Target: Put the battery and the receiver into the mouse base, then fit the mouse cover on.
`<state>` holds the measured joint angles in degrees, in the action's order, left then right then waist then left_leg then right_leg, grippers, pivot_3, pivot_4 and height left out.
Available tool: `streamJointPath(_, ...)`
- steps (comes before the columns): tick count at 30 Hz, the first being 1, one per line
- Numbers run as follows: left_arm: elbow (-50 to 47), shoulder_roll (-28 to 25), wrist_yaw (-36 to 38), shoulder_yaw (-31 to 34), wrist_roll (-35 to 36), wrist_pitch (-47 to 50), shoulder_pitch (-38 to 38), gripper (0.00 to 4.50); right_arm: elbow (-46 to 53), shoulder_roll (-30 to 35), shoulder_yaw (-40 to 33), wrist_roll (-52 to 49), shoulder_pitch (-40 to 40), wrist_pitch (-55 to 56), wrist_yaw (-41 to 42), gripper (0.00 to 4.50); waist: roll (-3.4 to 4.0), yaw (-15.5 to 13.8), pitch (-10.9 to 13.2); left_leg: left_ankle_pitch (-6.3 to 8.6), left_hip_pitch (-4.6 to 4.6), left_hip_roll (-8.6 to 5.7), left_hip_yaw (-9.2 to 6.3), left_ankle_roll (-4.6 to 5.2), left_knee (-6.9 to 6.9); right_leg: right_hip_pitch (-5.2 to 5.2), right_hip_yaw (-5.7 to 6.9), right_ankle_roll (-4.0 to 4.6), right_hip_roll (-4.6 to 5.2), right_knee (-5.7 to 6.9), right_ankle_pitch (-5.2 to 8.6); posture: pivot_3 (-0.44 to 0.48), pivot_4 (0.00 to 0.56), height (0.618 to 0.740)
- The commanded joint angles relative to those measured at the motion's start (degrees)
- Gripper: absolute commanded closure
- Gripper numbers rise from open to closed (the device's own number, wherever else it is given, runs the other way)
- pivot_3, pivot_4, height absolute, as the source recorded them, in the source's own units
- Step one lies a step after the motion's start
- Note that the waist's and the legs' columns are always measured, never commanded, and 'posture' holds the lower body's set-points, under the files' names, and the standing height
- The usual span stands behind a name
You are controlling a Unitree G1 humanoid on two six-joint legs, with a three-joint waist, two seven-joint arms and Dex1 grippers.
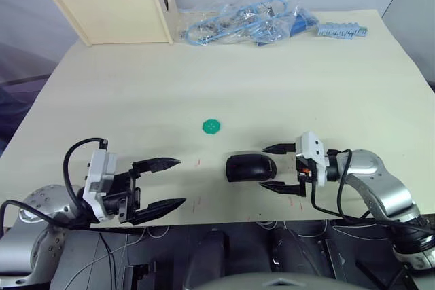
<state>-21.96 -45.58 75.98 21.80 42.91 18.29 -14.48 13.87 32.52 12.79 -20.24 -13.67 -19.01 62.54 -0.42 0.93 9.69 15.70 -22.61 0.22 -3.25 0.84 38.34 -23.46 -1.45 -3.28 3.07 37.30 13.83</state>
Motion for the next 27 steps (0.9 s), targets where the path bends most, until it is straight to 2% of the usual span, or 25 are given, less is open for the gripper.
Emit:
streamJointPath(1,-1.0,-0.6,0.4,0.7,0.7,-0.1,-0.3,0.00,-1.4,-0.3,0.0,0.0,-1.6,3.1,1.7,0.03,0.00,0.0,0.0,0.00,0.00,0.00,0.00,0.00,0.00,0.00,0.00,0.00,0.00,0.00,0.00,0.000,0.150,0.740)
streamJointPath(19,-1.1,-0.8,0.2,0.8,0.8,0.0,0.1,0.00,-9.4,-1.4,0.9,2.4,-4.3,8.5,5.2,0.03,0.00,0.0,0.0,0.00,0.01,-0.01,0.00,0.00,0.00,0.00,-0.01,0.00,0.00,0.06,0.00,0.000,0.150,0.740)
streamJointPath(21,-1.3,-0.8,0.2,0.9,0.9,0.0,-0.1,0.00,-9.6,-1.6,1.1,2.8,-4.3,8.9,5.1,0.53,0.00,0.0,0.0,0.00,0.01,-0.01,0.00,0.00,0.01,0.00,-0.02,0.00,0.00,0.06,0.00,0.000,0.150,0.740)
streamJointPath(27,-1.7,-0.7,-0.1,1.2,0.9,-0.1,-0.6,0.00,-10.4,-1.5,1.4,3.6,-4.1,10.0,5.2,0.53,0.00,0.0,0.0,0.00,0.02,-0.01,0.00,0.00,0.01,-0.01,-0.02,0.00,0.00,0.08,0.00,0.000,0.150,0.740)
